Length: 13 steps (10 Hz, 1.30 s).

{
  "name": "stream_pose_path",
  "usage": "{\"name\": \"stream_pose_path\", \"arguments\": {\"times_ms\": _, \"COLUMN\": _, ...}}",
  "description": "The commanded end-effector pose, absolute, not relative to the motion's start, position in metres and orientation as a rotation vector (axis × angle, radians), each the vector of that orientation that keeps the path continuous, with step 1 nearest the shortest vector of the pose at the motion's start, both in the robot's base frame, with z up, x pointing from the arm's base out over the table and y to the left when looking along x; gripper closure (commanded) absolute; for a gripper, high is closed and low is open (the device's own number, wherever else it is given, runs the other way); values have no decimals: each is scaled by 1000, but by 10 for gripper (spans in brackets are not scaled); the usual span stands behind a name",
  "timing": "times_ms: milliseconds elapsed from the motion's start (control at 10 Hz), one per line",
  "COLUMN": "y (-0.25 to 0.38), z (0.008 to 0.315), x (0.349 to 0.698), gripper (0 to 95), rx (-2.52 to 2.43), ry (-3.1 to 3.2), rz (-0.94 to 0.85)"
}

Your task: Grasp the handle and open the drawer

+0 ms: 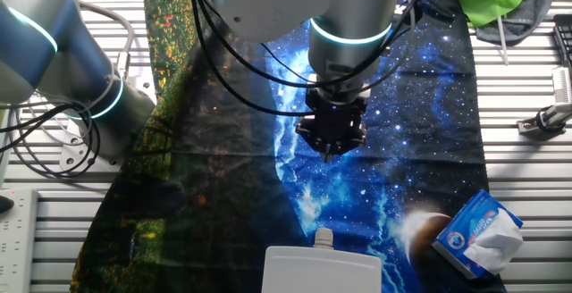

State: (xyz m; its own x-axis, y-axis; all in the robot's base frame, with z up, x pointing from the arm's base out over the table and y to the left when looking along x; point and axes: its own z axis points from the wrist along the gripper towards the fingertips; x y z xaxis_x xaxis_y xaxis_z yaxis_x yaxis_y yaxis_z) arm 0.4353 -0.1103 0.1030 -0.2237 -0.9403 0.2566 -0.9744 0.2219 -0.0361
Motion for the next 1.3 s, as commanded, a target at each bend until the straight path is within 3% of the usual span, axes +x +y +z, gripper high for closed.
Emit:
{"name": "stream_pose_path", "arguments": {"times_ms": 100, "y": -110, "z": 103, "x": 436, "gripper": 950, "rx": 1823, "ry": -2309, "rz": 265}}
{"name": "stream_pose_path", "arguments": {"times_ms": 1300, "y": -110, "z": 103, "x": 436, "gripper": 950, "rx": 1763, "ry": -2295, "rz": 262}}
